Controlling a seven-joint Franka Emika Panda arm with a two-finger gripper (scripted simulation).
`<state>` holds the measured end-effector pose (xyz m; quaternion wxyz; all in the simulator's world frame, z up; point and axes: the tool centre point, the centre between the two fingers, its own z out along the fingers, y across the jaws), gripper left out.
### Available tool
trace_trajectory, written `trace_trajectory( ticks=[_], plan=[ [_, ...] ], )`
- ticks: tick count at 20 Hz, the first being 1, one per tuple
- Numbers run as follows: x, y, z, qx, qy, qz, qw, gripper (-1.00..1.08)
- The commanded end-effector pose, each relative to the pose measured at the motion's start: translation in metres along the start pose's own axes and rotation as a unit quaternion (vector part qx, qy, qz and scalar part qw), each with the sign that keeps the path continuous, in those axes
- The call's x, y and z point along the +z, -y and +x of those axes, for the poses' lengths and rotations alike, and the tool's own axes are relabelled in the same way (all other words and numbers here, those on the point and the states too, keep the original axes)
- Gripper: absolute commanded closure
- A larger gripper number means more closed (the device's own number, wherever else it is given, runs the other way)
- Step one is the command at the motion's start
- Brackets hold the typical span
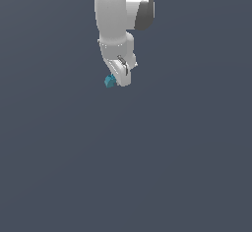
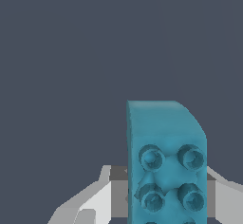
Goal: Pick up the object and move it to a goal position.
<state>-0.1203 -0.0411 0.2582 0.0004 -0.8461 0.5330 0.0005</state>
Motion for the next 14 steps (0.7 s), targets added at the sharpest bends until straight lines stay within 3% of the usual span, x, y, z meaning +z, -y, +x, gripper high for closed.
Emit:
trace_trajectory(
  ticks=[1,14],
  plan=[
    [-0.014,-0.009,-0.001,0.000,-0.001,0.000,1.0000,1.08],
    [-0.048,-0.029,-0.004,0.000,-0.001,0.000,1.0000,1.08]
  ],
)
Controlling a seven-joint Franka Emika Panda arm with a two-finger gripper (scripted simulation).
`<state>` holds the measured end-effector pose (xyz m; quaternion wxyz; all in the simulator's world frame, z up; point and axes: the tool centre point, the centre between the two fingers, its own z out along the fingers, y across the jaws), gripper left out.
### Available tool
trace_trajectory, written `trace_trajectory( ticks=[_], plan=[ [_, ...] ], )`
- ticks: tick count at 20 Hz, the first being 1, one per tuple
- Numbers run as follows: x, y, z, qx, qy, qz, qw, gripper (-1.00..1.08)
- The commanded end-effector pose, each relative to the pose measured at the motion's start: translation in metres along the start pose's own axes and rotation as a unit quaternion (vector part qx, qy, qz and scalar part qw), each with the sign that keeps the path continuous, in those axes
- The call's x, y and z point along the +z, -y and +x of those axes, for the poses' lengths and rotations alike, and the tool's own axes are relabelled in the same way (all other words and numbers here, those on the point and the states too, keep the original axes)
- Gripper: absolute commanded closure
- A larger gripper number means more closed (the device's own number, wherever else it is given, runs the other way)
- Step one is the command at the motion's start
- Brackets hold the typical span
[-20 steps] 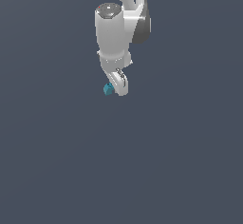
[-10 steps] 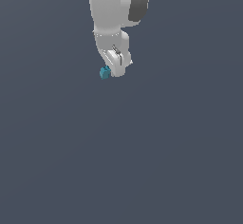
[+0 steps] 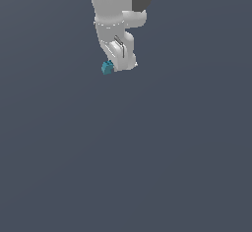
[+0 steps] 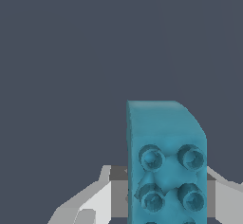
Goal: Pick up the object and move it to a goal position.
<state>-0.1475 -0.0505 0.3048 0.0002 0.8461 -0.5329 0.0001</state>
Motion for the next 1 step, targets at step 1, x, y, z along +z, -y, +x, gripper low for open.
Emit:
trace_trajectory(
  ticks=[1],
  plan=[
    [-0.0015,-0.0002,-0.0002,0.000,0.000,0.000,1.0000,1.08]
  ],
)
